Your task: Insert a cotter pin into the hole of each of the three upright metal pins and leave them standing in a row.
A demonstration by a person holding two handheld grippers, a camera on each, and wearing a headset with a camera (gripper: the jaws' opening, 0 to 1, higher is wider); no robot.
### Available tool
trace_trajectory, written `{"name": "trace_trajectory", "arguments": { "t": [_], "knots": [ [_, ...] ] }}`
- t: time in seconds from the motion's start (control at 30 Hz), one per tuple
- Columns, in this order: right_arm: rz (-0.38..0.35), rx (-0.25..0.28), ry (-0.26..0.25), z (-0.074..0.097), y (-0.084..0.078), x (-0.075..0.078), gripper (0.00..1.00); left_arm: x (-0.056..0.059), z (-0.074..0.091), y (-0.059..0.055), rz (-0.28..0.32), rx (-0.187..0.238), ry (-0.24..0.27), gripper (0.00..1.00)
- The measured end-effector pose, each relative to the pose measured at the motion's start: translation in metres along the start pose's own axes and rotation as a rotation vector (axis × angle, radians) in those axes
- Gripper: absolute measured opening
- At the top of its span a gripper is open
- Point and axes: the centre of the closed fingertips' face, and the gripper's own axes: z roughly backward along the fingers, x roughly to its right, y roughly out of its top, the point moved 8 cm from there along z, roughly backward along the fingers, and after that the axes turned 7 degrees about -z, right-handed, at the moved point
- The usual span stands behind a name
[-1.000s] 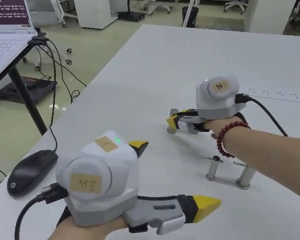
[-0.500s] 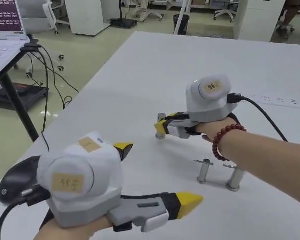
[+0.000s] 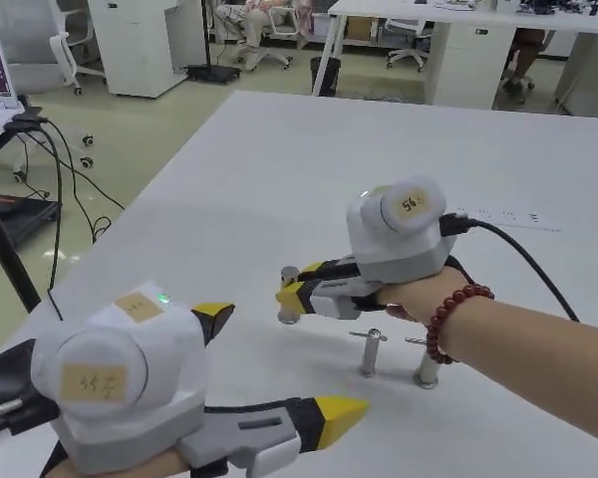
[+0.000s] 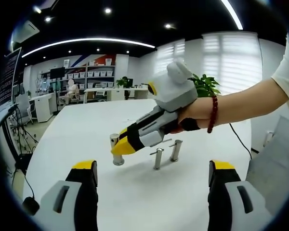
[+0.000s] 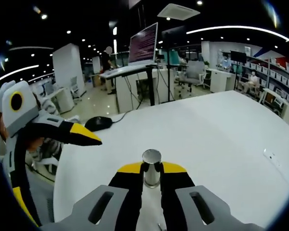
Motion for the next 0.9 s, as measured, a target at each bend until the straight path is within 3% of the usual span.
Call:
{"name": "trace_trajectory", "arguments": {
  "t": [0.17, 0.47, 0.7, 0.9],
  "knots": [
    [0.026, -0.012, 0.013, 0.016, -0.008, -0.016, 0.13, 0.005, 0.002, -0.001, -0.005, 0.003, -0.016, 0.95],
    [0.009, -0.014, 0.016, 0.039, -0.030, -0.031, 0.13, 0.012, 0.005, -0.002, -0.016, 0.004, -0.026, 0.91],
    [0.017, -0.027, -0.014, 0.059, -0.050, -0.035, 0.13, 0.016, 0.006, -0.003, -0.021, 0.003, -0.040, 0.90],
    [-0.026, -0.027, -0.056, 0.078, -0.070, -0.031, 0.13, 0.021, 0.005, -0.003, -0.021, 0.013, -0.058, 0.89]
  ]
}}
